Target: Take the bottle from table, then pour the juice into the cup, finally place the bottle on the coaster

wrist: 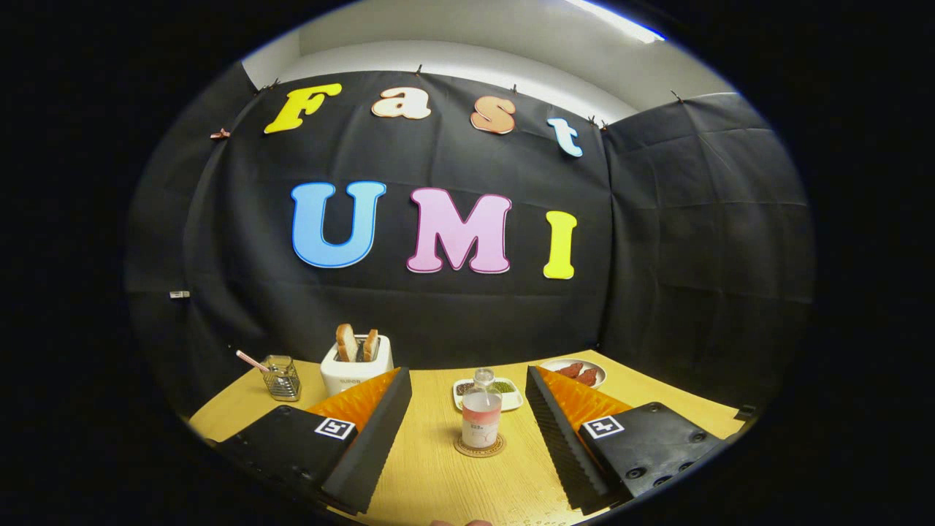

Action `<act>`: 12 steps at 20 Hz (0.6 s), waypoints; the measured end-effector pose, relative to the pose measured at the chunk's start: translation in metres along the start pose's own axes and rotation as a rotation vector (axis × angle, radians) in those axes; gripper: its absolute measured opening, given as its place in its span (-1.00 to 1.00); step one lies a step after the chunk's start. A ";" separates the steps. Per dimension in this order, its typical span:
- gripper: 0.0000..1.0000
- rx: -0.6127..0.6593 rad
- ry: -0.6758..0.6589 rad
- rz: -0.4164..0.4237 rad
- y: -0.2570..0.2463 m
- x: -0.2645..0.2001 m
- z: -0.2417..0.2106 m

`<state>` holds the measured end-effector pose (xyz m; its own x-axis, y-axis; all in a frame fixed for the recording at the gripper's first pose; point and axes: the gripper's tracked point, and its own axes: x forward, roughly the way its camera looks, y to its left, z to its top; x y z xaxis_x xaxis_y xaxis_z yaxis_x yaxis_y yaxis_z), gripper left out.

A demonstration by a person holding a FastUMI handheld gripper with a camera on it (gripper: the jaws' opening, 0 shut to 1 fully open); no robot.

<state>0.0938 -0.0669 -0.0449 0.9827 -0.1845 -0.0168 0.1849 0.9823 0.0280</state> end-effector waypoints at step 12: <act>0.93 0.041 -0.049 0.145 0.030 -0.057 0.057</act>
<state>0.0436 -0.0290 0.0139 0.9983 -0.0429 0.0388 0.0403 0.9969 0.0672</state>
